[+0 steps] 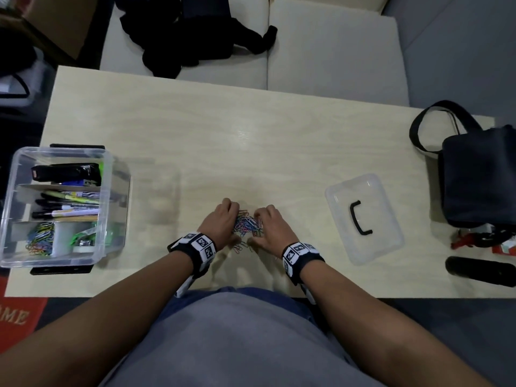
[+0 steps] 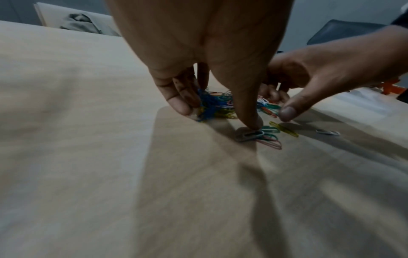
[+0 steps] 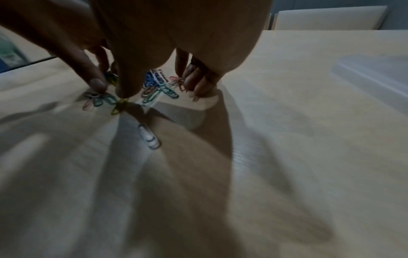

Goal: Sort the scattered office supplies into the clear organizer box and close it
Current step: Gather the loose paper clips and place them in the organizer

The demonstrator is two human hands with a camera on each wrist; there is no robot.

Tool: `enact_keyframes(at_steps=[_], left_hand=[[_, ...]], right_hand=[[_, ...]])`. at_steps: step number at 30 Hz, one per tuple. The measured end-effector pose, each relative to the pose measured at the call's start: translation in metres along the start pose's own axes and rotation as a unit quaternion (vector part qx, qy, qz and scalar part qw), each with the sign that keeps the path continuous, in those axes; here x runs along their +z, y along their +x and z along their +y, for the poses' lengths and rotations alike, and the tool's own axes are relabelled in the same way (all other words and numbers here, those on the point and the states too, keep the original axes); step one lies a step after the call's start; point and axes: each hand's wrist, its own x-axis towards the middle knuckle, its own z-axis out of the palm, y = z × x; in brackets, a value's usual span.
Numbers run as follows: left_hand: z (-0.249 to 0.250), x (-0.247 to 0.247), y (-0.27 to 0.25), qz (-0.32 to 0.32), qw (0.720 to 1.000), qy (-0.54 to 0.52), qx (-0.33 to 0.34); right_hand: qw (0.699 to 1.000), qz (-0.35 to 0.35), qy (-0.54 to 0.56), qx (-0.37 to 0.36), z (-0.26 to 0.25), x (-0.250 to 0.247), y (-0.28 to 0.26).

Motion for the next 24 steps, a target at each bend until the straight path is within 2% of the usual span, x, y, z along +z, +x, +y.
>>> enact_keyframes(at_steps=[8,14,24], left_hand=[[0.0,-0.008,0.004,0.014,0.999,0.0,0.038],[-0.009,-0.013,0.006,0.032,0.999,-0.017,0.021],[-0.015,-0.029,0.002,0.068,0.996,-0.049,-0.003]], right_hand=[[1.0,0.004,-0.019,-0.016,-0.011,-0.004,0.02],[0.999,0.027,0.019,-0.007,-0.007,-0.006,0.02],[0.996,0.068,0.045,0.046,-0.004,-0.022,0.009]])
